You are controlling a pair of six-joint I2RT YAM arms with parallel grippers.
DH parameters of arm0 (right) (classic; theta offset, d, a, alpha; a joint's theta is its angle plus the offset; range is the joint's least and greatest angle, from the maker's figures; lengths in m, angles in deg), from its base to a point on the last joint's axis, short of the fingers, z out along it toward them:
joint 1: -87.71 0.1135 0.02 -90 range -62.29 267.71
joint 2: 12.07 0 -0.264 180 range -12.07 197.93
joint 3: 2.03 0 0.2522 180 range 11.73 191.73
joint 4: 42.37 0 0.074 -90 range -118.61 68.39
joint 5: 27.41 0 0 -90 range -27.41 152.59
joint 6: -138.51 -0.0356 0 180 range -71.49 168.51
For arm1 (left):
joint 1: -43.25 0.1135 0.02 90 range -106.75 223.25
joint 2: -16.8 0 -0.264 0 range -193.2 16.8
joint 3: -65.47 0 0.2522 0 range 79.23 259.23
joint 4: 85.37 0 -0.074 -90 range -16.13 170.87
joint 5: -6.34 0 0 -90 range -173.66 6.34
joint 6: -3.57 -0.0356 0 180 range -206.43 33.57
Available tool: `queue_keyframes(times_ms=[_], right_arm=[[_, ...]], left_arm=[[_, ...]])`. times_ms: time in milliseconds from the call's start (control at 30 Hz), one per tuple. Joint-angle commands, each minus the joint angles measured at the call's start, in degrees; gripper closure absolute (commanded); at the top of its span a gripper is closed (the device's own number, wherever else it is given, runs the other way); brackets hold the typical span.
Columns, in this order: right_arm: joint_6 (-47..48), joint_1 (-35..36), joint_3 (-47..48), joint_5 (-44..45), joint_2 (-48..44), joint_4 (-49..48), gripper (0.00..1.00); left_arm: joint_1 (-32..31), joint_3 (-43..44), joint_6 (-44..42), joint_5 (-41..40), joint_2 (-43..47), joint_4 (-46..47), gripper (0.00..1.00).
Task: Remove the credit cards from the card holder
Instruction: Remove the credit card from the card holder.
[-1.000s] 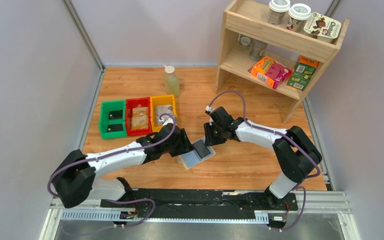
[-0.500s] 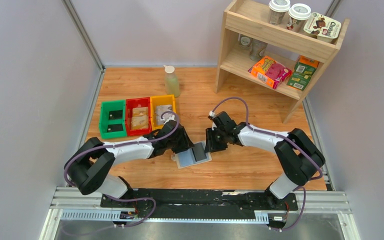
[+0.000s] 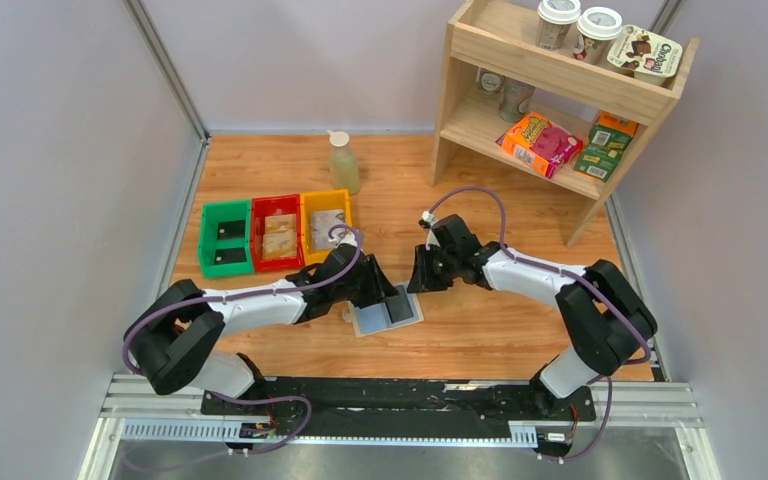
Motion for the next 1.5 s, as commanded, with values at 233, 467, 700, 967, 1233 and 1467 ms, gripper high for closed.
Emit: queue_keyframes(times_ms=[233, 467, 700, 967, 1233, 1467], right_arm=[[-0.6, -1.1, 0.4, -8.6, 7.0, -3.2, 0.80], [-1.5, -1.4, 0.3, -10.0, 10.2, -3.1, 0.81], [-1.7, -1.5, 0.2, -9.9, 10.3, -2.9, 0.81], [-1.8, -1.5, 0.3, -10.1, 10.7, -3.1, 0.81], [-1.8, -1.5, 0.2, -10.3, 10.7, -3.2, 0.81], [-2.1, -1.5, 0.2, -10.8, 11.3, -3.5, 0.81]], left_arm=[[-0.2, -5.7, 4.2, -0.5, 0.2, 4.9, 0.60], [-0.3, -8.3, 7.0, -0.6, -0.5, 7.4, 0.60], [-0.3, -9.1, 9.3, -5.7, 2.9, 1.0, 0.58], [-1.0, -7.8, 6.3, -8.0, 4.9, -1.3, 0.55], [-1.0, -7.8, 6.5, -3.1, 0.1, 5.5, 0.58], [-1.0, -7.9, 6.4, -1.8, 2.6, 9.1, 0.64]])
